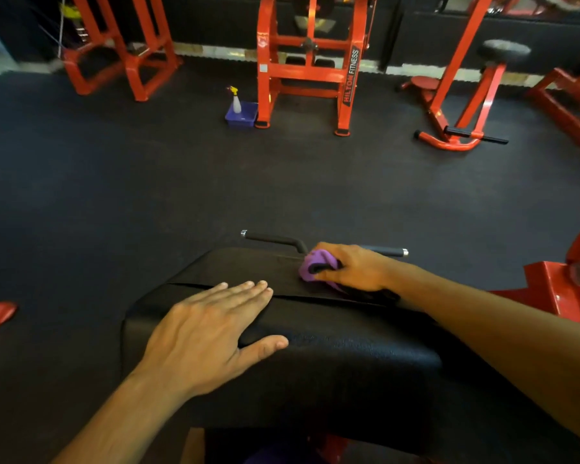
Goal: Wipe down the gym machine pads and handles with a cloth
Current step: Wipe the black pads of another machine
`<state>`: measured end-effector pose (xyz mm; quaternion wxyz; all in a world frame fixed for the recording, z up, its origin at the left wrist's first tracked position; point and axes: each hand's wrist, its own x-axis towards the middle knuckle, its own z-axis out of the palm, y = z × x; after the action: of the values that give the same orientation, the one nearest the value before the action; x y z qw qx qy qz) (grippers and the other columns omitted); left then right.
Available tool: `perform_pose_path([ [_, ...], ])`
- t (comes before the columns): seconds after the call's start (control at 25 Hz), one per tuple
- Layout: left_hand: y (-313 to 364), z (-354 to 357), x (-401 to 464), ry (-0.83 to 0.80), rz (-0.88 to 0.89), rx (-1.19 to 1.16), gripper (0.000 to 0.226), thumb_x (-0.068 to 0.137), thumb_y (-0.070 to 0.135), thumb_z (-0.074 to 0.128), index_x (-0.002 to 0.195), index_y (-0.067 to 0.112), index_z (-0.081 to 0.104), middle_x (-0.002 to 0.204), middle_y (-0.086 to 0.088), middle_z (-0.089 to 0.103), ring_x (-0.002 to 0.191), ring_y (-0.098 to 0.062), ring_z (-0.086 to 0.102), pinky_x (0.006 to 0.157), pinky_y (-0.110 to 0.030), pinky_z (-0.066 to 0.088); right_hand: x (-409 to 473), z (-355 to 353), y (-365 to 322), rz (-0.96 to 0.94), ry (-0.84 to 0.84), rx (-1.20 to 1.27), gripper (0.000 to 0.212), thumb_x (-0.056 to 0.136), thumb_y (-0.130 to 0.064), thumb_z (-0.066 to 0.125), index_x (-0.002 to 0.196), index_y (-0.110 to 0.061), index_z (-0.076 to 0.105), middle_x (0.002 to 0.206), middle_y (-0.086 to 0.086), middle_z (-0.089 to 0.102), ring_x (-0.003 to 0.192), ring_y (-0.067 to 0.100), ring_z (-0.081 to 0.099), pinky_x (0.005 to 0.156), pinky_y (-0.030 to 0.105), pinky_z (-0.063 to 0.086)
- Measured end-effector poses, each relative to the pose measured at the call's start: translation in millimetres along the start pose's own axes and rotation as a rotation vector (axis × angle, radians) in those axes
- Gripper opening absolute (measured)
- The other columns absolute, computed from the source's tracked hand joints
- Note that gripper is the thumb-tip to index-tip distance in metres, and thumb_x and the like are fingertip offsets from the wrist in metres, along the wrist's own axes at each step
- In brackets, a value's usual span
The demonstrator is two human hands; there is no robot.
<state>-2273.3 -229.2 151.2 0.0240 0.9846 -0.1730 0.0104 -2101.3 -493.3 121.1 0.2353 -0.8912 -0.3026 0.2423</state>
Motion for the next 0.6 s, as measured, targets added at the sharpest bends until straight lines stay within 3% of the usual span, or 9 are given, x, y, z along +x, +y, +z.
perform_pose_path([
  [0.08,0,-1,-1,0.025,-0.008,0.0,0.08,0.1,0.079,0.023,0.142,0.024,0.062,0.142,0.008,0.062,0.131,-0.005,0.058,0.106,-0.033,0.045,23,1,14,0.097,0.031,-0.003,0.029,0.092,-0.052,0.067,0.114,-0.036,0.057,0.112,-0.011,0.066,0.108,0.016,0.064,0.097,0.035,0.049],
  [0.2,1,0,-2,0.027,-0.013,-0.027,0.082,0.099,0.08,0.021,0.143,0.023,0.061,0.144,0.007,0.061,0.133,-0.006,0.056,0.107,-0.033,0.046,-2,-10,27,0.174,0.006,-0.057,0.027,0.093,-0.049,0.067,0.111,-0.031,0.058,0.106,-0.007,0.068,0.099,0.017,0.065,0.093,0.035,0.051],
  [0.32,0,4,-1,0.068,-0.006,-0.023,0.083,0.099,0.08,0.022,0.139,0.022,0.065,0.14,0.006,0.064,0.13,-0.008,0.059,0.105,-0.033,0.047,-52,-23,8,0.08,-0.069,0.015,0.019,0.095,-0.038,0.067,0.112,-0.037,0.059,0.099,-0.013,0.067,0.092,0.003,0.065,0.089,0.026,0.052],
  [0.44,-1,5,-1,0.062,0.006,-0.034,0.083,0.099,0.08,0.022,0.138,0.021,0.066,0.139,0.005,0.065,0.129,-0.009,0.06,0.105,-0.033,0.046,-50,-16,-28,-0.05,-0.067,0.03,0.023,0.095,-0.04,0.065,0.117,-0.04,0.058,0.106,-0.017,0.067,0.098,-0.001,0.064,0.088,0.016,0.05],
  [0.52,-2,3,0,0.046,0.003,-0.033,0.084,0.098,0.081,0.022,0.139,0.021,0.065,0.14,0.004,0.065,0.13,-0.009,0.06,0.106,-0.033,0.046,-15,-4,-39,-0.092,-0.044,0.011,0.025,0.095,-0.041,0.065,0.117,-0.042,0.056,0.111,-0.017,0.066,0.102,0.0,0.064,0.092,0.021,0.05],
  [0.6,-1,2,-1,0.044,0.002,-0.027,0.085,0.098,0.081,0.02,0.14,0.021,0.064,0.141,0.005,0.064,0.131,-0.009,0.059,0.106,-0.033,0.044,19,3,-36,-0.02,-0.008,0.013,0.029,0.094,-0.042,0.066,0.121,-0.037,0.056,0.115,-0.011,0.065,0.106,0.009,0.065,0.096,0.032,0.052],
])
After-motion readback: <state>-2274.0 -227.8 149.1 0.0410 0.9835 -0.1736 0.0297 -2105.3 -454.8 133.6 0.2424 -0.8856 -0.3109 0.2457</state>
